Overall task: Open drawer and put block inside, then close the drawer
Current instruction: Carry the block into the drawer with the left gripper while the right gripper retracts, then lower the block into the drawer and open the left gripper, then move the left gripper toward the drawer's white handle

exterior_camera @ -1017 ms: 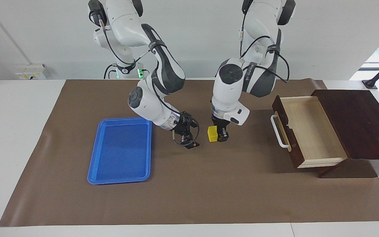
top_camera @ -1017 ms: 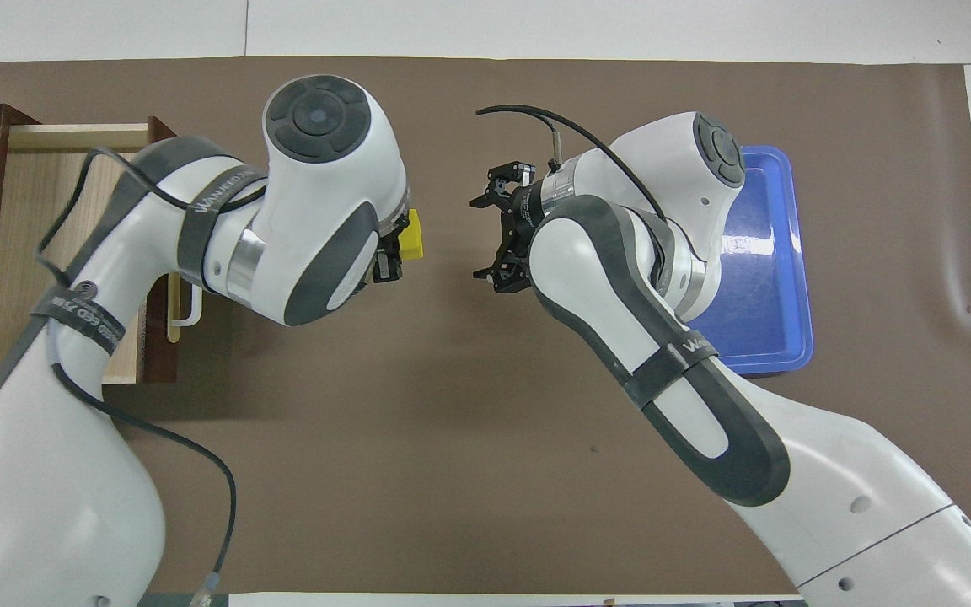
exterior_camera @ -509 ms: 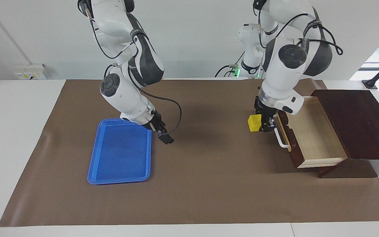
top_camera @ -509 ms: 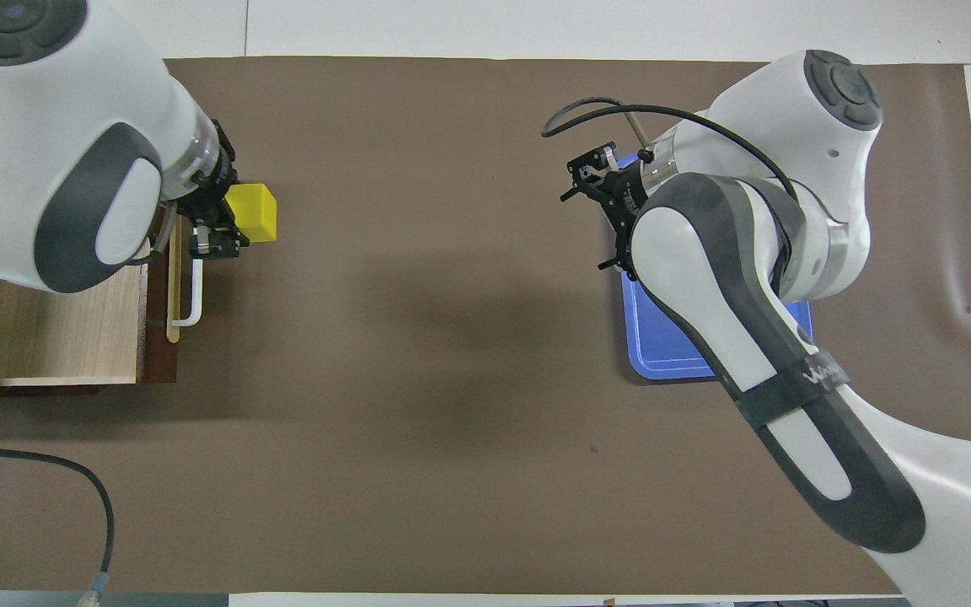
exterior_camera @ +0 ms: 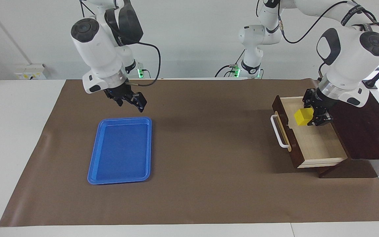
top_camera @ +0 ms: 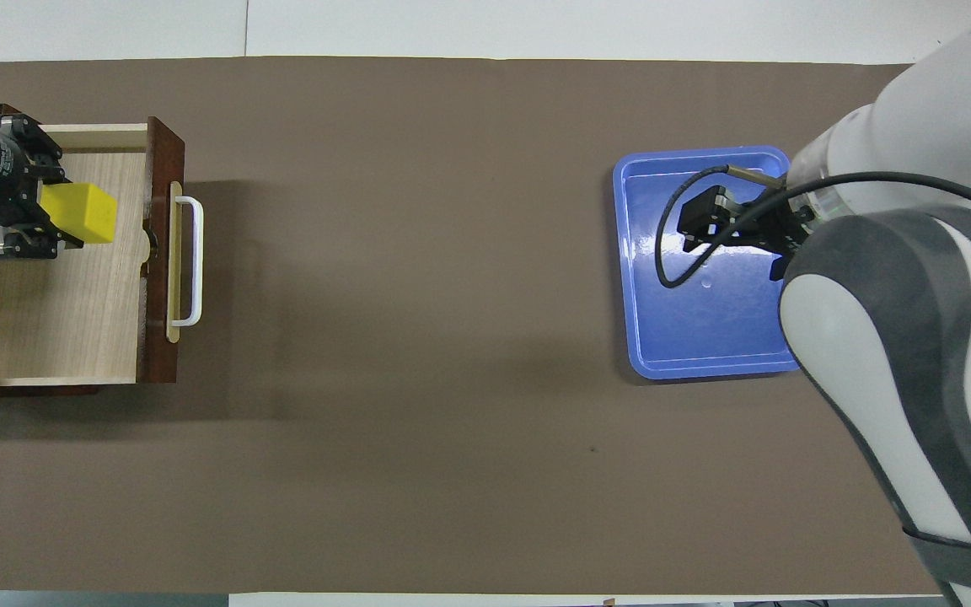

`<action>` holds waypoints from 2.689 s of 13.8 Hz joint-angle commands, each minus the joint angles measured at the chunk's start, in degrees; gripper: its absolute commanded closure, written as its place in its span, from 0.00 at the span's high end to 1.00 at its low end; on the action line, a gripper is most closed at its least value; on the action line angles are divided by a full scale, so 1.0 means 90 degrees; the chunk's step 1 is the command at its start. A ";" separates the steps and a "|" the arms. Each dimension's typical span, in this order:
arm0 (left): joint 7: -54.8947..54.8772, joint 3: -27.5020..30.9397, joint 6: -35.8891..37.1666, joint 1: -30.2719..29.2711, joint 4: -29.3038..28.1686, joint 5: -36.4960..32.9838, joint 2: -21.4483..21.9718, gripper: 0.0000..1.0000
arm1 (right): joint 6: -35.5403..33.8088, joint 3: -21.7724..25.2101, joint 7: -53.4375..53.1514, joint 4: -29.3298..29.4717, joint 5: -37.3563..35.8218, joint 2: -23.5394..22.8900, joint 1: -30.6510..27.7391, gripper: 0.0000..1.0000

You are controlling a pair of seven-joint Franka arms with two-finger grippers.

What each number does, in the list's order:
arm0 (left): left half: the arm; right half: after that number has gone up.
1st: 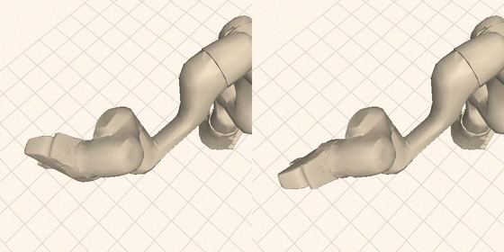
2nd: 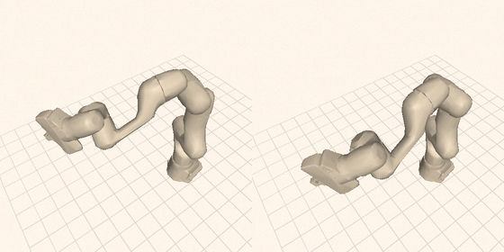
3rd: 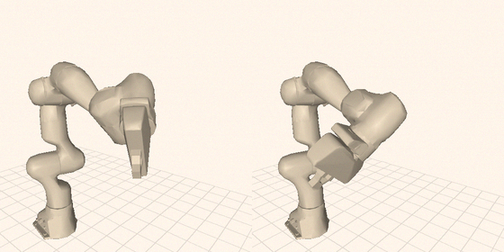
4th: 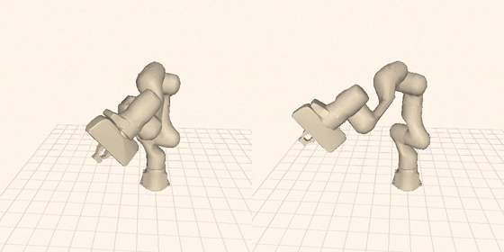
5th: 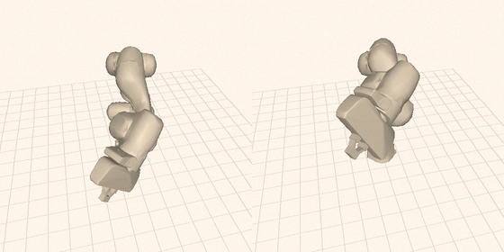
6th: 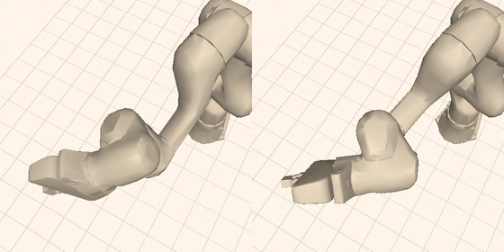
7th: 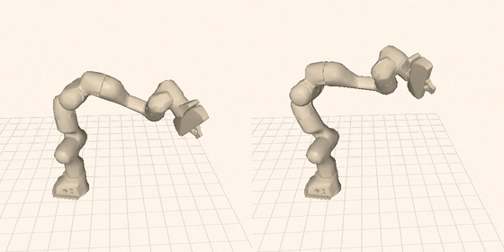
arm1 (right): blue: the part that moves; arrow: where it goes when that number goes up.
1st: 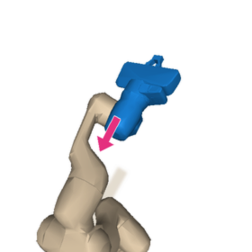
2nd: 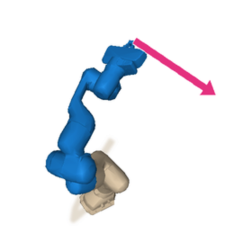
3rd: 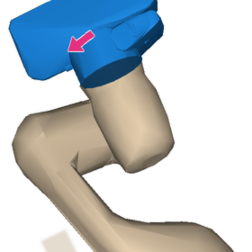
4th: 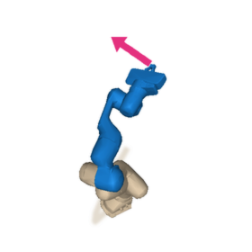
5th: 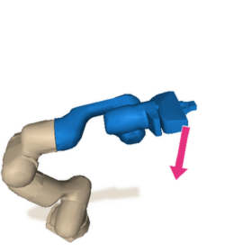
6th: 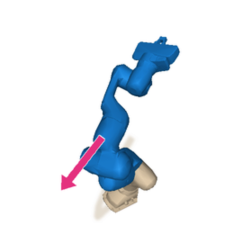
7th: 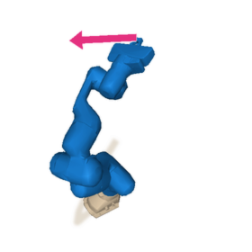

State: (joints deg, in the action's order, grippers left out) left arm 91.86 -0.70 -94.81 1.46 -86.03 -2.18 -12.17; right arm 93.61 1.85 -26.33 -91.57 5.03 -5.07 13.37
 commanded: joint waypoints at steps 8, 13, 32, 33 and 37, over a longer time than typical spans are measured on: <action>-0.0666 -0.0058 -0.1759 -0.0631 -0.2919 0.0076 0.1215 0.00 | -0.0578 -0.0069 0.2378 -0.0216 -0.0636 0.0593 -0.0968 1.00; -0.0695 -0.0059 -0.1945 -0.0650 -0.3273 0.0076 0.1323 0.00 | -0.0616 -0.0069 0.2448 -0.0158 -0.0559 0.0545 -0.1132 1.00; -0.4976 -0.0146 0.0143 -0.0553 -0.1173 0.0096 0.1430 1.00 | -0.0685 -0.0089 0.2389 -0.0226 -0.0549 0.0603 -0.1221 1.00; -0.5320 -0.0185 0.0318 -0.0475 -0.1173 0.0096 0.1498 1.00 | -0.0685 -0.0089 0.2379 -0.0226 -0.0549 0.0603 -0.1221 1.00; -0.6989 -0.0186 0.0583 -0.0289 -0.1173 0.0164 0.1577 1.00 | -0.0685 -0.0079 0.2389 -0.0226 -0.0549 0.0603 -0.1221 1.00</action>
State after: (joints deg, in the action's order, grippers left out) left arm 36.78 -2.94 -91.58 -1.90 -96.89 -1.85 1.48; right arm 87.69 1.40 -5.81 -92.60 0.38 -0.64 2.97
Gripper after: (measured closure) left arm 0.000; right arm 0.000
